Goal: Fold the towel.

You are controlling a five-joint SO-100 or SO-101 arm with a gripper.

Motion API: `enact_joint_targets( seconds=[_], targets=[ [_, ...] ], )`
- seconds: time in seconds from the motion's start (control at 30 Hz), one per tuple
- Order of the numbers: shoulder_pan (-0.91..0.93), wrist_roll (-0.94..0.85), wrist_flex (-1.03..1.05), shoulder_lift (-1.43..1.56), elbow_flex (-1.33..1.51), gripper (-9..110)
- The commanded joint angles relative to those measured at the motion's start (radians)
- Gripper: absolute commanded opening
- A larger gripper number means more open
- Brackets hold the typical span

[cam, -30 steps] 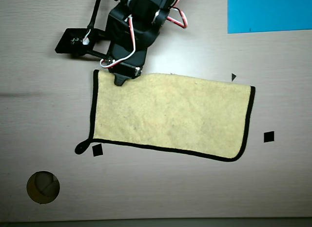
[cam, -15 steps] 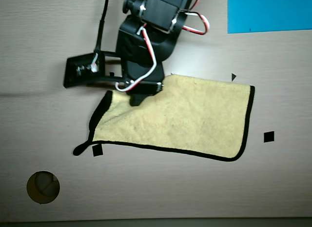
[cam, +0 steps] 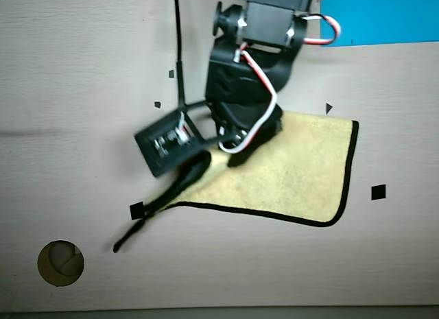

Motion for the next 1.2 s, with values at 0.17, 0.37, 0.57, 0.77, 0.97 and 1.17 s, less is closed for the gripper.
enact_joint_targets(
  seconds=[0.17, 0.37, 0.57, 0.77, 0.97, 1.17],
  targets=[
    [-0.19, -0.038, 0.031, 0.029, -0.132, 0],
    [-0.276, 0.017, 0.084, -0.028, -0.183, 0],
    [-0.316, 0.067, 0.097, -0.075, -0.175, 0],
    [-0.351, 0.101, 0.109, -0.069, -0.124, 0],
    [-0.391, 0.133, 0.144, -0.067, -0.137, 0],
    [-0.413, 0.173, 0.16, -0.066, -0.086, 0]
  ],
)
